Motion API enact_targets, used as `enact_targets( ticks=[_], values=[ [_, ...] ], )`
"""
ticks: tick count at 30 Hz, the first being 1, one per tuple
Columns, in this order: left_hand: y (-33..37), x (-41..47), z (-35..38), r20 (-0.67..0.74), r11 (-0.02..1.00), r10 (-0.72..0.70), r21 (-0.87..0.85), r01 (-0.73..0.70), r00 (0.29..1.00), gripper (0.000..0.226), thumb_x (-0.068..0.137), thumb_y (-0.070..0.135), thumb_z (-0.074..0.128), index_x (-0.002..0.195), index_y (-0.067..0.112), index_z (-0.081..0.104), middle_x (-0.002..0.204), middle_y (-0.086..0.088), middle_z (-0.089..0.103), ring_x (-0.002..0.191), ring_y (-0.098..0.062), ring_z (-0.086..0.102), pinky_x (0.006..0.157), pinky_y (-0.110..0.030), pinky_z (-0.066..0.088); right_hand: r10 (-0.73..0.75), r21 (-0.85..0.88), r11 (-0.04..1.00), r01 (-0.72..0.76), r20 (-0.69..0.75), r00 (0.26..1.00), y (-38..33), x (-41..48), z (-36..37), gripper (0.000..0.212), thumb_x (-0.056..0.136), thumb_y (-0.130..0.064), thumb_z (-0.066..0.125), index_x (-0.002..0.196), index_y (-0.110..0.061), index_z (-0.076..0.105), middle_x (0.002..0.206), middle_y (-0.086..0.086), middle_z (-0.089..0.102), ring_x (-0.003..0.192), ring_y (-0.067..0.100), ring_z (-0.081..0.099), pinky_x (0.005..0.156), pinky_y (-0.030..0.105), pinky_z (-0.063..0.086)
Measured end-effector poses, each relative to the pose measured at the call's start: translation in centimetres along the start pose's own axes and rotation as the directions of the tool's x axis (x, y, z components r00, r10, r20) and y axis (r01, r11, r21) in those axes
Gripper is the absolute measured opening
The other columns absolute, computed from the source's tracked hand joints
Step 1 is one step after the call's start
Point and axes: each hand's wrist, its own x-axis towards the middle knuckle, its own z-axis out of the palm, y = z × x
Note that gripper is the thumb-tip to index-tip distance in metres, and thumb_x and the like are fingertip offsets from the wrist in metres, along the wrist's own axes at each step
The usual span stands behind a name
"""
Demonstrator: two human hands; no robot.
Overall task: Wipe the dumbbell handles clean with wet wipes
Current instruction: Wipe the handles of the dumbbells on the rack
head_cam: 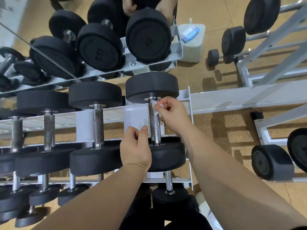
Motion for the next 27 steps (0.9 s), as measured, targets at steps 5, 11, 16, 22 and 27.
enact_targets(
  ticks=[5, 11, 16, 22, 27],
  values=[
    [-0.2, 0.1, -0.1, 0.005, 1.0, -0.003, -0.008, 0.004, 1.0, 0.043, 0.085, 0.05, 0.052, 0.071, 0.012, 0.038, 0.055, 0.014, 0.033, 0.055, -0.007, 0.03, 0.062, -0.032, 0.032, 0.053, -0.178, 0.984, 0.007, 0.333, 0.941, 0.8, -2.5, -2.4, 0.011, 0.088, -0.021, 0.074, 0.081, -0.015, 0.069, 0.065, -0.006, 0.055, 0.06, 0.008, 0.046, 0.065, 0.025, 0.042],
    [-0.2, 0.0, -0.1, 0.003, 0.999, 0.031, 0.012, -0.031, 1.0, 0.051, 0.085, 0.051, 0.048, 0.077, 0.001, 0.04, 0.066, 0.003, 0.037, 0.058, -0.008, 0.031, 0.061, -0.029, 0.032, 0.031, 0.004, 0.999, -0.032, 0.139, 0.99, 1.1, -1.2, -1.1, 0.012, 0.09, -0.019, 0.072, 0.079, -0.021, 0.066, 0.07, 0.002, 0.057, 0.063, 0.013, 0.051, 0.066, 0.033, 0.047],
    [0.0, 0.0, -0.2, 0.012, 0.998, 0.041, 0.04, -0.042, 0.999, 0.051, 0.084, 0.051, 0.047, 0.079, 0.001, 0.042, 0.068, 0.0, 0.039, 0.057, -0.007, 0.031, 0.06, -0.029, 0.031, 0.003, 0.02, 1.0, -0.005, 0.083, 0.997, 0.4, -0.3, -0.3, 0.015, 0.09, -0.025, 0.071, 0.078, -0.022, 0.064, 0.069, 0.005, 0.052, 0.063, 0.013, 0.045, 0.065, 0.031, 0.042],
    [-0.3, 0.2, 0.0, 0.003, 0.999, 0.037, 0.03, -0.037, 0.999, 0.051, 0.084, 0.051, 0.047, 0.078, 0.001, 0.043, 0.067, 0.0, 0.04, 0.058, -0.008, 0.033, 0.062, -0.031, 0.033, 0.159, -0.322, 0.947, 0.013, 0.5, 0.852, 1.6, -2.9, -3.6, 0.01, 0.086, -0.025, 0.077, 0.08, -0.021, 0.069, 0.072, -0.003, 0.067, 0.064, 0.005, 0.056, 0.071, 0.028, 0.048],
    [-0.3, 0.1, 0.0, 0.009, 0.998, 0.061, 0.032, -0.061, 0.998, 0.051, 0.085, 0.051, 0.047, 0.077, 0.001, 0.042, 0.065, 0.001, 0.038, 0.057, -0.007, 0.032, 0.059, -0.027, 0.032, 0.036, 0.058, 0.997, -0.046, 0.175, 0.984, 1.4, -1.6, -1.1, 0.017, 0.089, -0.019, 0.075, 0.078, -0.017, 0.062, 0.061, -0.003, 0.051, 0.057, 0.012, 0.047, 0.058, 0.024, 0.042]
  ],
)
